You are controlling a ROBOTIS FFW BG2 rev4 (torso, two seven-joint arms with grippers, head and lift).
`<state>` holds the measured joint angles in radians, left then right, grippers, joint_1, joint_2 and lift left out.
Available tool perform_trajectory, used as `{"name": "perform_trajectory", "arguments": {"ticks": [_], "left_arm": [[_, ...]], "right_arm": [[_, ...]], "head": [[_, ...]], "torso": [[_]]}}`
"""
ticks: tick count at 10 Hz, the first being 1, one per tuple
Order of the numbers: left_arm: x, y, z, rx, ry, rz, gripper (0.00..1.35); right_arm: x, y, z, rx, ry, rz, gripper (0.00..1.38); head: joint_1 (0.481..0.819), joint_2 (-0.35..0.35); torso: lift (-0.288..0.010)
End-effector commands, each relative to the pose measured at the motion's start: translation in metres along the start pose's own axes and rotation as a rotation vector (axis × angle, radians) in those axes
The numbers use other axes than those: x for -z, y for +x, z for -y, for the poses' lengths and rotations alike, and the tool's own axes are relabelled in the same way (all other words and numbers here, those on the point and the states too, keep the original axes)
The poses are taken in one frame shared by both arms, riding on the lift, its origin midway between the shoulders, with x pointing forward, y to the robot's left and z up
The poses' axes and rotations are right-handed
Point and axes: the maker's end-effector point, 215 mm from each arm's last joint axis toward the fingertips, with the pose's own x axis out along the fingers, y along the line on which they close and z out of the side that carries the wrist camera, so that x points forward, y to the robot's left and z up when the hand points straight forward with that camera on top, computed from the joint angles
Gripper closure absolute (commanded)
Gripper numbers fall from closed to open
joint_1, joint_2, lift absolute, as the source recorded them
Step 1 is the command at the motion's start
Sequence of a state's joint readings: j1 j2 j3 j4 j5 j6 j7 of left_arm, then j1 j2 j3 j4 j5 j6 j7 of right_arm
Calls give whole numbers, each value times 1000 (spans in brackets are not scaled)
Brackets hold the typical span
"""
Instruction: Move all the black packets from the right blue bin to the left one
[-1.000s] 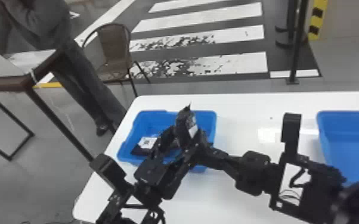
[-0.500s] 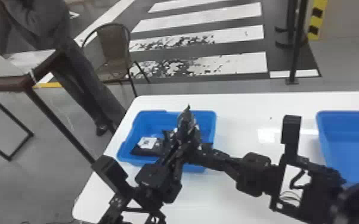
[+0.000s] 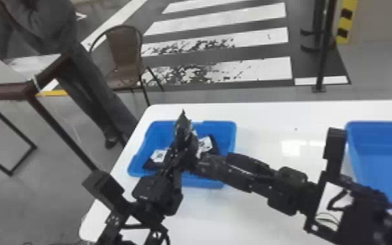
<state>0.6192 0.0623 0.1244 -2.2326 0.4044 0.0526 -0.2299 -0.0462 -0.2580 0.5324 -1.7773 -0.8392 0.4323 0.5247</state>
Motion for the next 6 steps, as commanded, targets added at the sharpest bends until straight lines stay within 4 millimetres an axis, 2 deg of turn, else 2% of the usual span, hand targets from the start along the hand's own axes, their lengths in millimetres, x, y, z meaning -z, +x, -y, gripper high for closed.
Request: {"name": "perform_trajectory", "arguments": {"ticks": [1, 3, 5, 6], "left_arm": [[-10, 11, -22, -45, 56, 43, 1204], [-9, 40, -55, -96, 165, 81, 1204], [11, 78, -65, -106, 265, 73, 1202], [32, 90, -66, -99, 255, 44, 1003]], "right_arm": [[-7, -24, 15, 53, 25, 52, 121], [-5, -39, 21, 84, 54, 72, 119], [-7, -44, 24, 93, 59, 83, 119], [-9, -48, 26, 101, 56, 89, 119]], "head": [[695, 350], [695, 350], [695, 350], [695, 350]], "torso": [[-140], [-140], [-140], [-140]]}}
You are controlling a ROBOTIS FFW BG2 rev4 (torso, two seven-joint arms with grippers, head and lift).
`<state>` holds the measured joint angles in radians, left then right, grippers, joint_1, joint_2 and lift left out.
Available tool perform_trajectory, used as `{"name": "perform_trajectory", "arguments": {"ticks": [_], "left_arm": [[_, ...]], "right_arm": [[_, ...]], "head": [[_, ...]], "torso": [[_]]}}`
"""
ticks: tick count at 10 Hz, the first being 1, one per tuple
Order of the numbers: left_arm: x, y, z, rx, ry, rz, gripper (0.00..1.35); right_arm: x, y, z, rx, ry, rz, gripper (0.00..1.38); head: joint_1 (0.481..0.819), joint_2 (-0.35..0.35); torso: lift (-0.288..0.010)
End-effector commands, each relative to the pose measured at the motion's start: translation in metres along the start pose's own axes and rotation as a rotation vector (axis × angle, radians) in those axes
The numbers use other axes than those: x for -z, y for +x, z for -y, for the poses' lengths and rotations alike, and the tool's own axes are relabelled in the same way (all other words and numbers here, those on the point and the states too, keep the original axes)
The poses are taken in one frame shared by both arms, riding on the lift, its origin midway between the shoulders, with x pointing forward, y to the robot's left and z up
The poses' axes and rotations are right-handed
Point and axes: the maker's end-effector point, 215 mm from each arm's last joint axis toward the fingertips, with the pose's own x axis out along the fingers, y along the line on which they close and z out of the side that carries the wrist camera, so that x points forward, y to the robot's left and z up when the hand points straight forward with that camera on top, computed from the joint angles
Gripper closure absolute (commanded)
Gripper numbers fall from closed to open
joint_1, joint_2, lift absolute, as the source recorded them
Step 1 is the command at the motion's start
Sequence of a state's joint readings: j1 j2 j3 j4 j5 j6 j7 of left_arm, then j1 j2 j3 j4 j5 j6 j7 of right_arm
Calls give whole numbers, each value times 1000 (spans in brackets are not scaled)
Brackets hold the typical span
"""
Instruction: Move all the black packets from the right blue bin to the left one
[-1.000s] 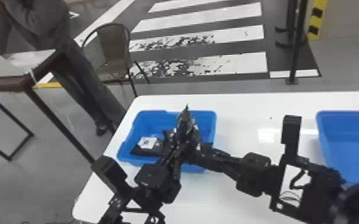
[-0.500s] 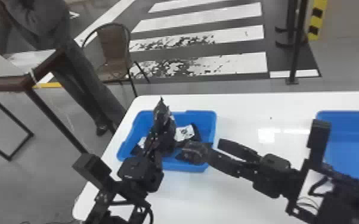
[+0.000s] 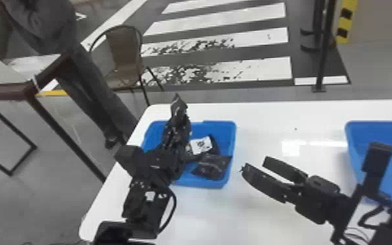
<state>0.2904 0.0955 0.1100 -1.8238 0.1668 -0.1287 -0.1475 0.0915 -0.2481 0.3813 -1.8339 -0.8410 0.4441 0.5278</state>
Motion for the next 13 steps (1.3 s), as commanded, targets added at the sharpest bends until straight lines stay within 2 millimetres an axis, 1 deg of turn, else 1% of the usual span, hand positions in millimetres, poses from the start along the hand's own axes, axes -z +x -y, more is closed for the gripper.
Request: {"name": "perform_trajectory", "arguments": {"ticks": [1, 2, 3, 4, 5, 6, 7, 8, 9, 10, 11, 12, 13], "left_arm": [[14, 4, 19, 36, -34, -6, 418], [-4, -9, 31, 55, -79, 77, -2], [-22, -21, 39, 70, -154, 152, 48], [-44, -32, 45, 75, -193, 236, 76], [-71, -44, 48, 83, -198, 296, 68], [-98, -64, 49, 82, -196, 357, 71], [-119, -87, 45, 71, -184, 390, 85], [-129, -110, 37, 45, -160, 392, 88], [-133, -131, 22, 0, -95, 373, 88], [-132, -145, 7, -46, -39, 349, 88], [-134, -156, -6, -82, 59, 331, 88], [-132, -161, -13, -83, 135, 285, 84], [-117, -161, -14, -77, 169, 167, 68]], "right_arm": [[-6, -7, 3, 16, -8, 16, 119], [-15, -18, 13, 44, -21, 38, 119], [-25, -32, 24, 71, -34, 61, 117], [-41, -52, 34, 117, -81, 86, 110], [-52, -68, 40, 156, -105, 109, 108], [-60, -82, 46, 192, -131, 126, 108], [-72, -96, 50, 229, -160, 150, 108], [-81, -108, 52, 257, -190, 177, 108], [-96, -128, 50, 312, -254, 211, 111], [-120, -157, 41, 405, -343, 257, 111], [-142, -193, 31, 522, -457, 298, 113], [-155, -225, 16, 630, -545, 321, 113], [-155, -247, 3, 717, -600, 319, 114]], "head": [[695, 350], [695, 350], [695, 350], [695, 332], [695, 302], [695, 276], [695, 254], [695, 246], [695, 239], [695, 237], [695, 226], [695, 215], [695, 188]], "torso": [[-140], [-140], [-140], [-140], [-140], [-140], [-140], [-140], [-140], [-140], [-140], [-140], [-140]]}}
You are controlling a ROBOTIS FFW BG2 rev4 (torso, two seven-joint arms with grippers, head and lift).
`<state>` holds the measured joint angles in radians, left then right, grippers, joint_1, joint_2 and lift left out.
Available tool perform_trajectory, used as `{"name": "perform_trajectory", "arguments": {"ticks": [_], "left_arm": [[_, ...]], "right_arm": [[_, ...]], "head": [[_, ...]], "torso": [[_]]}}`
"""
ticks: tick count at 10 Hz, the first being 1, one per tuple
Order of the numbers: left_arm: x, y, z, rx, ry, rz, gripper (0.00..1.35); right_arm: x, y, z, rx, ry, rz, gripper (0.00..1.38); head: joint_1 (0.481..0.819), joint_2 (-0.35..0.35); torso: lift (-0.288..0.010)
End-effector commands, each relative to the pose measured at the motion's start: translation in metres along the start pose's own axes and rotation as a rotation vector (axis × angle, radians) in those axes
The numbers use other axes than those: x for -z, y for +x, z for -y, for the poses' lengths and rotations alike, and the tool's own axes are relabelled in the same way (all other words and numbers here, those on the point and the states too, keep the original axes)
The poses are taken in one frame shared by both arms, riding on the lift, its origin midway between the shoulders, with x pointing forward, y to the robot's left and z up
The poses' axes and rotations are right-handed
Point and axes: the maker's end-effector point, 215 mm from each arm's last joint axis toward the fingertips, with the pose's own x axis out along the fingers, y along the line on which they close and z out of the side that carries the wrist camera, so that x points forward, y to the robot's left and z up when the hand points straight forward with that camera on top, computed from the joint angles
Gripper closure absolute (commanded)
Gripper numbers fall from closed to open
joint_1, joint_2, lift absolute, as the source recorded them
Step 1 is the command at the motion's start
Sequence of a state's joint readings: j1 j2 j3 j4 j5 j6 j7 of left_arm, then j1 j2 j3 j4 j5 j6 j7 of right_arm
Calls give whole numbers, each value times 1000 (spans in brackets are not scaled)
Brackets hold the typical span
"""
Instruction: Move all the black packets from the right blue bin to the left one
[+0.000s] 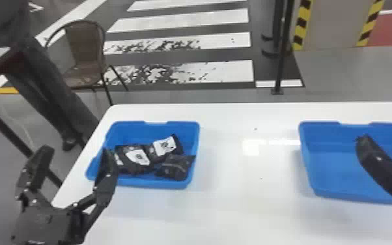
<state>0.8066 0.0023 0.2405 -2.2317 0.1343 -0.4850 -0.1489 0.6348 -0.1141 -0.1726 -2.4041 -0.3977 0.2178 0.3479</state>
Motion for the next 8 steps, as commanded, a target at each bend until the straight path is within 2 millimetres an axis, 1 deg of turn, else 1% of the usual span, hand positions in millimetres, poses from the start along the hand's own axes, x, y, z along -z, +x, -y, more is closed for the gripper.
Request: {"name": "perform_trajectory", "arguments": {"ticks": [1, 2, 3, 4, 6, 7, 8], "left_arm": [[20, -11, -1, 12, 54, -166, 50], [43, -23, -2, 8, 37, -274, 32], [50, -29, -5, 1, 19, -303, 32], [47, -31, -5, -7, -6, -295, 32], [36, -26, -4, -5, -12, -275, 32], [34, -25, -5, -12, -16, -272, 32], [28, -23, -4, -19, -30, -251, 32]], "right_arm": [[-7, -32, 2, 69, -95, -21, 114], [-4, -51, 7, 112, -145, -61, 114], [-5, -65, 12, 144, -191, -92, 114], [-5, -68, 13, 159, -214, -102, 114], [-10, -66, 15, 169, -257, -97, 116], [-5, -66, 17, 170, -245, -102, 116], [-1, -66, 19, 173, -237, -112, 116]], "head": [[695, 158], [695, 144], [695, 138], [695, 130], [695, 124], [695, 119], [695, 116]], "torso": [[-140], [-140], [-140], [-140], [-140], [-140], [-140]]}}
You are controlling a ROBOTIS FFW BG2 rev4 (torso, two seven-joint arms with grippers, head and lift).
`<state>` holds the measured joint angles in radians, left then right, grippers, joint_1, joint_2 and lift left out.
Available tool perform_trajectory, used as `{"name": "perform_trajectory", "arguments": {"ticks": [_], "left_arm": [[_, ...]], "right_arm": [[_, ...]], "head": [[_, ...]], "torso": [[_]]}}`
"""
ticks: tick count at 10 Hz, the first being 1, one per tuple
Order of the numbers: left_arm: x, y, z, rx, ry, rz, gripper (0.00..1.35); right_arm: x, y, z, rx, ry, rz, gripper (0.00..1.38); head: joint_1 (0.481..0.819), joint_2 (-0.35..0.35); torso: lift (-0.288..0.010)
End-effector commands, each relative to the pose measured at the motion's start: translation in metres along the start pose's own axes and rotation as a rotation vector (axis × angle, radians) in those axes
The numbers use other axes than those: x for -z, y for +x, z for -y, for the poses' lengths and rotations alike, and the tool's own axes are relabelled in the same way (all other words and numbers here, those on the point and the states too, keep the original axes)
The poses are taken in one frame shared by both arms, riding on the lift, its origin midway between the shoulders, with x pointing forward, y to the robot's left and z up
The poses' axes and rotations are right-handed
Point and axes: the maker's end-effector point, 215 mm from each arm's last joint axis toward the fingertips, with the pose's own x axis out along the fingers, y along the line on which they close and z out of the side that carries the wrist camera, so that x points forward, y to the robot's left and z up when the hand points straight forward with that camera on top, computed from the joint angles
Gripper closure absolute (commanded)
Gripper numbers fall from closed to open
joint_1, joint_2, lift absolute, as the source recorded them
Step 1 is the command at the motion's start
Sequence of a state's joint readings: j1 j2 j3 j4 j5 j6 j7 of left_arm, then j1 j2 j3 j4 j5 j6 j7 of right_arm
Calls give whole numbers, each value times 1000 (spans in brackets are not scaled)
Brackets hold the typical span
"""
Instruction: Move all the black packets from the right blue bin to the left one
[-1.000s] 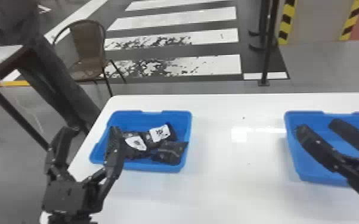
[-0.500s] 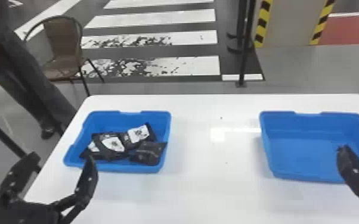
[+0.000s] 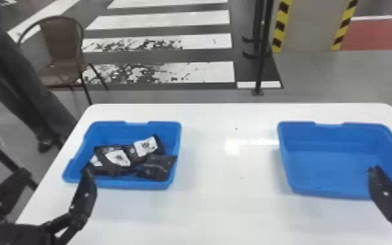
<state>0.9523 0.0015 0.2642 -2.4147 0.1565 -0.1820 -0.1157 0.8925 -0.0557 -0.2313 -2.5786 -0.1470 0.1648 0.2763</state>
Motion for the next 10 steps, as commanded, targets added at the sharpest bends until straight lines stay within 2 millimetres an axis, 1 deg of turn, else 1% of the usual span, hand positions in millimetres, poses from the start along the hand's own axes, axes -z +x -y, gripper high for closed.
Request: {"name": "perform_trajectory", "arguments": {"ticks": [1, 2, 4, 6, 10], "left_arm": [[-8, 2, 6, -1, -45, 28, 32], [-11, 3, 13, 7, -84, 40, 32], [-25, 2, 15, 9, -106, 78, 32], [-27, 2, 17, 11, -111, 85, 32], [-33, 2, 15, 7, -103, 104, 33]], "right_arm": [[6, 1, 0, -2, 7, -17, 116], [9, 2, 0, -3, 14, -27, 116], [7, 3, -1, -4, 20, -34, 116], [6, 5, -1, -5, 21, -29, 117], [4, 6, -3, -9, 25, -23, 117]], "head": [[695, 116], [695, 111], [695, 91], [695, 86], [695, 86]], "torso": [[-140], [-140], [-140], [-140], [-140]]}}
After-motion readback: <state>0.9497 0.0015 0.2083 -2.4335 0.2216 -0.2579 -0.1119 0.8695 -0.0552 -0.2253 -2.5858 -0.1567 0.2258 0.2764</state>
